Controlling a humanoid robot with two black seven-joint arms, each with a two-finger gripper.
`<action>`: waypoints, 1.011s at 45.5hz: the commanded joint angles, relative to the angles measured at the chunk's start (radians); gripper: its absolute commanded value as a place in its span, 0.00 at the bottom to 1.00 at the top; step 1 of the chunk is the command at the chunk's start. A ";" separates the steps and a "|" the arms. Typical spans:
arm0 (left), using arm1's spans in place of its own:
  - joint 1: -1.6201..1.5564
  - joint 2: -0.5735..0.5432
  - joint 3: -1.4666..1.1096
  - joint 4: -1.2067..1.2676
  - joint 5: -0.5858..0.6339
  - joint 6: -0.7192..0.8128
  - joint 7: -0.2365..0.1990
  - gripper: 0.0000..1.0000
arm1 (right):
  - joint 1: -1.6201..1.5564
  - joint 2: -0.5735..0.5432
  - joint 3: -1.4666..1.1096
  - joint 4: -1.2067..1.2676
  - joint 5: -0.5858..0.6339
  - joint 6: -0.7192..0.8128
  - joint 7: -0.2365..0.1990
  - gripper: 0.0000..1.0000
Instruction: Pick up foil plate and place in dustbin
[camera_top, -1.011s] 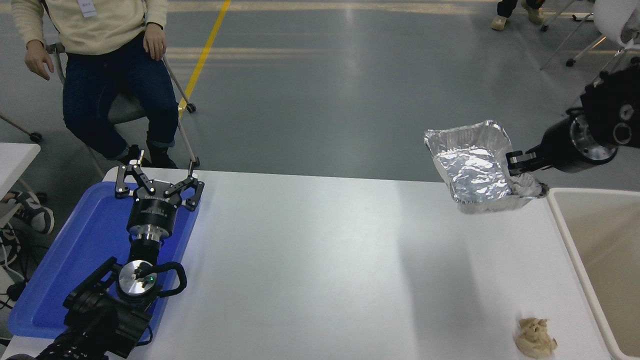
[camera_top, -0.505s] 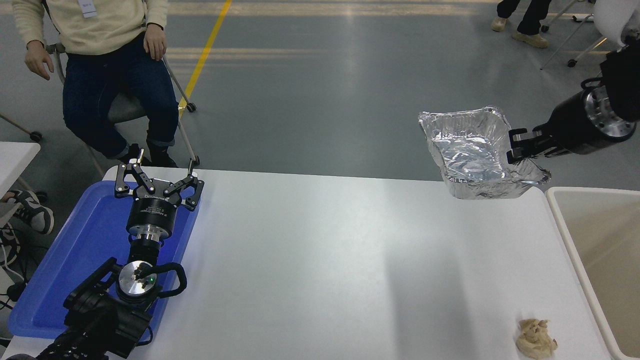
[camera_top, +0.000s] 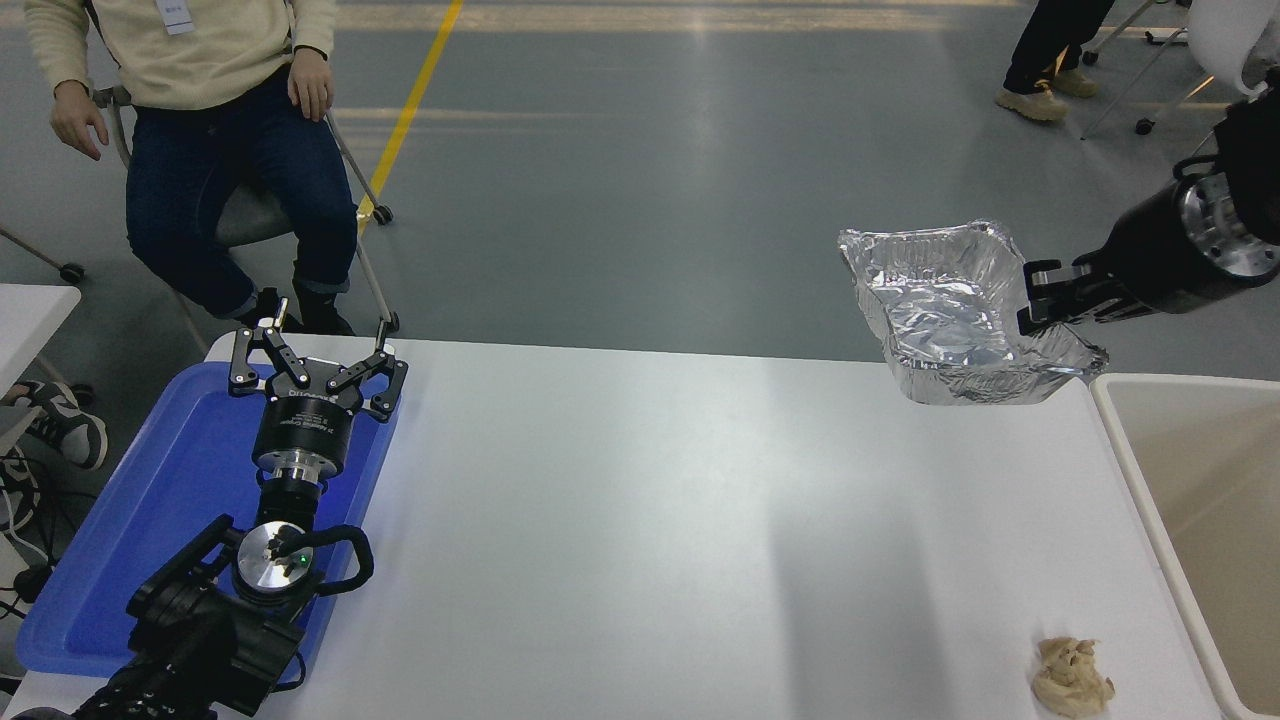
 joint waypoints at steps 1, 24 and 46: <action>0.000 0.000 0.000 0.000 0.000 0.000 0.000 1.00 | 0.000 -0.051 -0.004 0.000 -0.015 0.003 -0.002 0.00; 0.000 0.000 0.000 0.000 0.000 0.000 0.000 1.00 | -0.153 -0.275 -0.012 -0.253 -0.270 0.014 0.005 0.00; 0.002 0.000 0.000 0.000 0.000 0.000 0.000 1.00 | -0.500 -0.280 0.070 -0.592 -0.350 -0.035 0.055 0.00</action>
